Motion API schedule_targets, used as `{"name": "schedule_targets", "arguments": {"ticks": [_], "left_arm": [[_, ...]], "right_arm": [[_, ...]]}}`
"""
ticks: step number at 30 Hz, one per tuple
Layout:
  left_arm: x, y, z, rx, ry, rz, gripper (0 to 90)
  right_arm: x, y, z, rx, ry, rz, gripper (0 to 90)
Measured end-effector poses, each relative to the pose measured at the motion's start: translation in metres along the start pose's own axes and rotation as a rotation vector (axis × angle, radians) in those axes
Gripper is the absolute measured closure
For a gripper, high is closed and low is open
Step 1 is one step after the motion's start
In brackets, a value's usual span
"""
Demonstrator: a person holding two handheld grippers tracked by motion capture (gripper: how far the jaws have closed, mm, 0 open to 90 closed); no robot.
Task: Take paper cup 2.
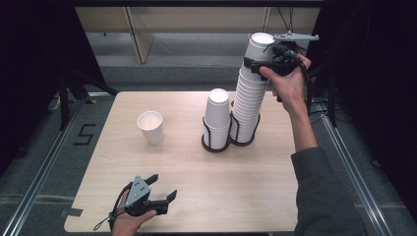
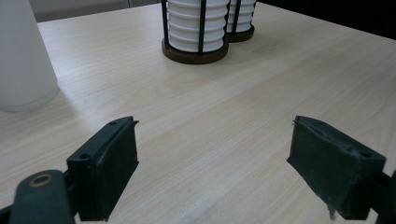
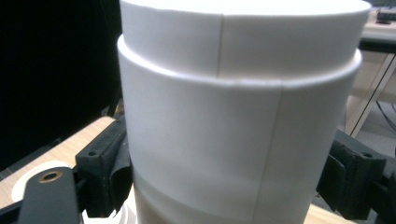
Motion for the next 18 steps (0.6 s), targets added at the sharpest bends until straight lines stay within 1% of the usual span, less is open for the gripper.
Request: {"name": "schedule_targets", "arguments": {"ticks": [1,3,5,7,8,9,10,11,12,15,18], "left_arm": [[0.000,0.000,-0.001,0.007,-0.008,0.002,14.6],[0.000,-0.001,-0.001,0.007,-0.004,0.002,14.6],[0.000,0.000,0.000,-0.002,-0.002,0.003,14.7],[0.000,0.000,0.000,-0.002,-0.003,0.004,14.6],[0.000,0.000,0.000,-0.002,-0.001,0.004,14.6],[0.000,0.000,0.000,-0.002,-0.002,0.004,14.7],[0.000,0.001,0.001,-0.004,-0.003,0.006,14.7],[-0.001,0.000,0.000,0.007,-0.018,0.011,14.7],[-0.001,0.000,0.000,0.006,-0.020,0.011,14.7],[-0.001,0.000,0.000,0.006,-0.019,0.010,14.6],[-0.001,0.001,0.000,0.004,-0.018,0.013,14.7]], "right_arm": [[0.002,0.000,-0.001,-0.001,0.007,-0.005,18.0],[0.006,0.000,-0.003,-0.002,0.015,-0.010,18.1],[0.014,0.000,-0.006,-0.011,0.039,-0.011,18.2],[0.021,0.000,-0.010,-0.010,0.053,-0.009,18.2],[0.025,0.000,-0.012,-0.018,0.058,-0.013,18.2],[0.028,0.001,-0.014,-0.030,0.064,-0.017,18.2],[0.032,0.000,-0.017,-0.028,0.074,-0.013,18.3],[0.036,0.000,-0.019,-0.026,0.087,-0.012,18.3],[0.040,0.000,-0.021,-0.026,0.096,-0.009,18.3],[0.052,0.000,-0.029,-0.041,0.126,-0.014,18.3],[0.064,0.000,-0.039,-0.047,0.156,-0.009,18.4]]}}
Point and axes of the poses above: each handheld gripper's, and its own axes: z roughly forward along the jaws, x roughly out of its top, y roughly to its right, the point moved 9 cm from there along z, roughly forward along the jaws, and after that the axes turned 1 degree about -y, right-handed, at the moved point
